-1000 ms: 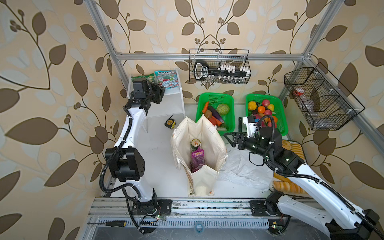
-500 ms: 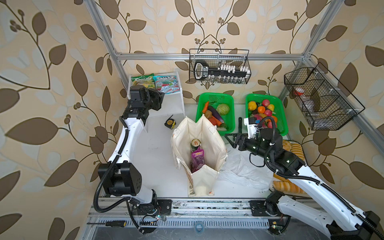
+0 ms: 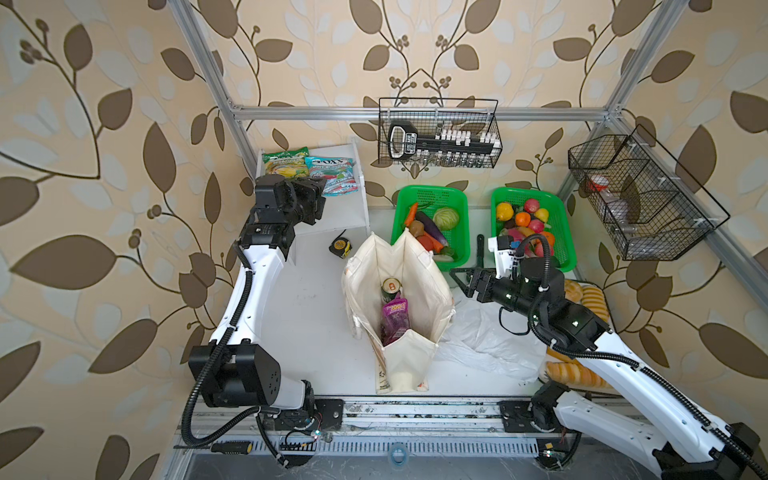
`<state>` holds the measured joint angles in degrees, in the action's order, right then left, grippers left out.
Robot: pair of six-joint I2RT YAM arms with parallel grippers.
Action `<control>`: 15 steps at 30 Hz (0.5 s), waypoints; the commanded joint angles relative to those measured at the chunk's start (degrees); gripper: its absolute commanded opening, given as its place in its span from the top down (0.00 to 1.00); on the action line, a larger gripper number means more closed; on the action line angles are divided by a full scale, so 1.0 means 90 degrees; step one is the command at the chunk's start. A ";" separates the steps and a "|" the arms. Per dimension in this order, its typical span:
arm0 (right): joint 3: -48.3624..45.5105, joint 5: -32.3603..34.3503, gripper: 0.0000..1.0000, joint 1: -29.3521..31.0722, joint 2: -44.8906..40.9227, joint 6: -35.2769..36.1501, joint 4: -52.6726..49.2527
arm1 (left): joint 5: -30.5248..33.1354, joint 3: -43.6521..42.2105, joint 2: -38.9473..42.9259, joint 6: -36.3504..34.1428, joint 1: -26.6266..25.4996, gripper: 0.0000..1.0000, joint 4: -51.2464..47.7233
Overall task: Place the mixed food into the grocery bags and tie them
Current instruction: 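Grasp the teal Fox's candy bag on the shelf with the left gripper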
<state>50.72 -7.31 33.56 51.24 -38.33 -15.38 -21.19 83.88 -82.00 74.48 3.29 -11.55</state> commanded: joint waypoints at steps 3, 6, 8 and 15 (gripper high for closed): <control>-0.0135 0.0132 0.24 -0.0040 -0.0147 0.0061 -0.0008 | -0.0002 0.0084 -0.0227 0.0000 -0.0055 0.34 0.0390; -0.0121 0.0112 0.24 -0.0056 -0.0124 0.0057 0.0004 | 0.0001 0.0085 -0.0334 0.0033 -0.0053 0.34 0.0515; -0.0108 0.0093 0.24 -0.0053 -0.0114 0.0049 0.0018 | -0.0031 0.0084 -0.0409 0.0080 -0.0053 0.36 0.0578; -0.0145 0.0109 0.24 -0.0058 -0.0161 0.0020 -0.0019 | -0.0237 -0.0129 -0.0275 0.0169 -0.0053 0.65 0.0820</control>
<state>50.22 -7.05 33.23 50.68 -38.33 -15.42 -21.96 83.79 -86.26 75.94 3.29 -6.74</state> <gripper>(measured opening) 0.763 0.371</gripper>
